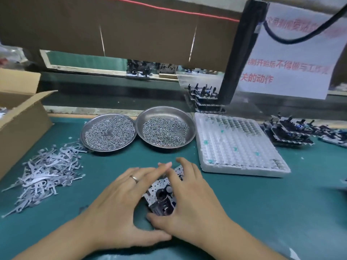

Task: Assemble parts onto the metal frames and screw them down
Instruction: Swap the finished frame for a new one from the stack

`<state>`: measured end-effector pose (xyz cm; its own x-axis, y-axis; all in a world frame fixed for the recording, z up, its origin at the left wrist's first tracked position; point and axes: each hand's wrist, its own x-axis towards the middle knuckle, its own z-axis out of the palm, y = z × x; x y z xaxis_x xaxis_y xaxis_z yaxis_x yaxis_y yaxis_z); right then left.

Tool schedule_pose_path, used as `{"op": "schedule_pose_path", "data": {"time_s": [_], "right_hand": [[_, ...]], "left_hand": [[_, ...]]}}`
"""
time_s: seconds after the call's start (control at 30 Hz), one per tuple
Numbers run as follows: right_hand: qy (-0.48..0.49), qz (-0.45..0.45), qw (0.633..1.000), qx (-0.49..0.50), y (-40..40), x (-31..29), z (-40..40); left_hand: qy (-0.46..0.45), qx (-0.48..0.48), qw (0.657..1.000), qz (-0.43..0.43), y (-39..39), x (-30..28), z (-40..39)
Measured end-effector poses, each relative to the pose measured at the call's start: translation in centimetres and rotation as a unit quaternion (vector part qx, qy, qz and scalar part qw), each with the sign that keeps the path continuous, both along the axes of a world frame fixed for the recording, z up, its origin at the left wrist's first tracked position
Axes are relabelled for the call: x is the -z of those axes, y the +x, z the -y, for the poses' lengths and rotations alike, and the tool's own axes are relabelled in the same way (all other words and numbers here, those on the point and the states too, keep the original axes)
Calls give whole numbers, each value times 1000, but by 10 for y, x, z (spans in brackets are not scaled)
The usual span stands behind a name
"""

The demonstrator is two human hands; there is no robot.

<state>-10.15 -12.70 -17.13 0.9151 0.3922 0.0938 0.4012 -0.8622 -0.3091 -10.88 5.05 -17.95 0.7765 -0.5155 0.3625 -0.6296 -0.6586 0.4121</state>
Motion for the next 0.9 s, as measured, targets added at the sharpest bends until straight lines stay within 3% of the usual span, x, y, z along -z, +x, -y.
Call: {"op": "schedule_pose_path", "data": {"time_s": [0.13, 0.33, 0.4, 0.5, 0.6, 0.77, 0.9], "right_hand": [[23, 9, 1000, 7, -15, -14, 35], [285, -124, 950, 26, -14, -71, 100], [329, -102, 936, 67, -5, -83, 123], [229, 62, 954, 181, 20, -90, 166], [148, 154, 933, 291, 60, -99, 211], [114, 121, 919, 358, 124, -106, 256], [93, 93, 910, 392, 129, -100, 267]], "left_hand": [[-56, -19, 998, -8, 1, 3, -1], [-95, -61, 993, -17, 5, 12, -2], [-85, -58, 995, -13, 5, 11, 0], [-85, -60, 994, -23, 4, 8, 2], [-73, -58, 995, -35, 4, 5, 3], [-62, -57, 996, -33, 5, 4, 3], [-77, -64, 994, -35, 5, 4, 2]]}}
